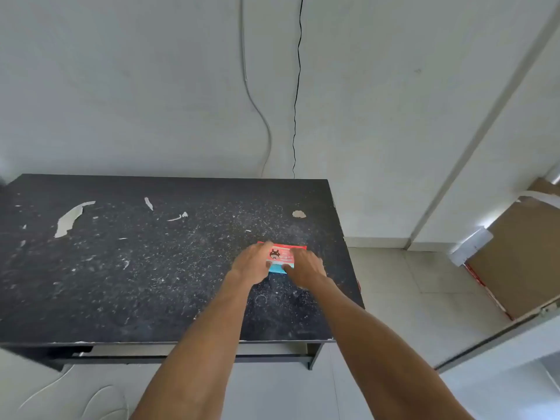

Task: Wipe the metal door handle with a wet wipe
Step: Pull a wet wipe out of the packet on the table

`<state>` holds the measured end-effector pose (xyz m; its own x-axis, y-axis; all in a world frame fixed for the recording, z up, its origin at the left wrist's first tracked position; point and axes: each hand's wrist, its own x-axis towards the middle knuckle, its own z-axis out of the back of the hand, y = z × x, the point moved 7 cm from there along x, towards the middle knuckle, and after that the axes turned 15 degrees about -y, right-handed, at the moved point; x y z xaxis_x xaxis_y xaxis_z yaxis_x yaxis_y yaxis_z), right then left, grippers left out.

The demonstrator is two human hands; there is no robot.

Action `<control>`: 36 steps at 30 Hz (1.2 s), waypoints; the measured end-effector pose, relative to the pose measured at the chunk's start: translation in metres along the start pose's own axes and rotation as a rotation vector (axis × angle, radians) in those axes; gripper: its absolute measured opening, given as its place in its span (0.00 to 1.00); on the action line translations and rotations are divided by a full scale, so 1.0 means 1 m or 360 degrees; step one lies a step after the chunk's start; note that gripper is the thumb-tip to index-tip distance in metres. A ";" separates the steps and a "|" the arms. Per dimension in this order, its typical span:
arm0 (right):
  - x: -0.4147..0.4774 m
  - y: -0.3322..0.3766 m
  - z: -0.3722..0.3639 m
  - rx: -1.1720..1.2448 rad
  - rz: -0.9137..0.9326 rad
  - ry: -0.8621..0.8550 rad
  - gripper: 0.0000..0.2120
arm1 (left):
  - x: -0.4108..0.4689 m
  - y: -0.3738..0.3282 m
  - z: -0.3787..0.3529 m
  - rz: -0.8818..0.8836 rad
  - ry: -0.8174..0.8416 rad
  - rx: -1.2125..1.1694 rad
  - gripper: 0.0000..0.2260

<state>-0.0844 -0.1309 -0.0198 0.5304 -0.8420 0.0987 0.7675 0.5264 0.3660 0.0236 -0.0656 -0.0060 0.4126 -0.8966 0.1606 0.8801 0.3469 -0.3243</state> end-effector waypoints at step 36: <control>0.038 -0.031 -0.007 0.0084 -0.0362 -0.0146 0.16 | 0.015 0.011 -0.013 0.0242 -0.0055 0.0002 0.27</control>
<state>-0.0853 -0.1781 -0.0337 0.3096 -0.9465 0.0912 0.8421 0.3174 0.4360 0.0364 -0.0793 -0.0189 0.5492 -0.8236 0.1416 0.8070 0.4785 -0.3462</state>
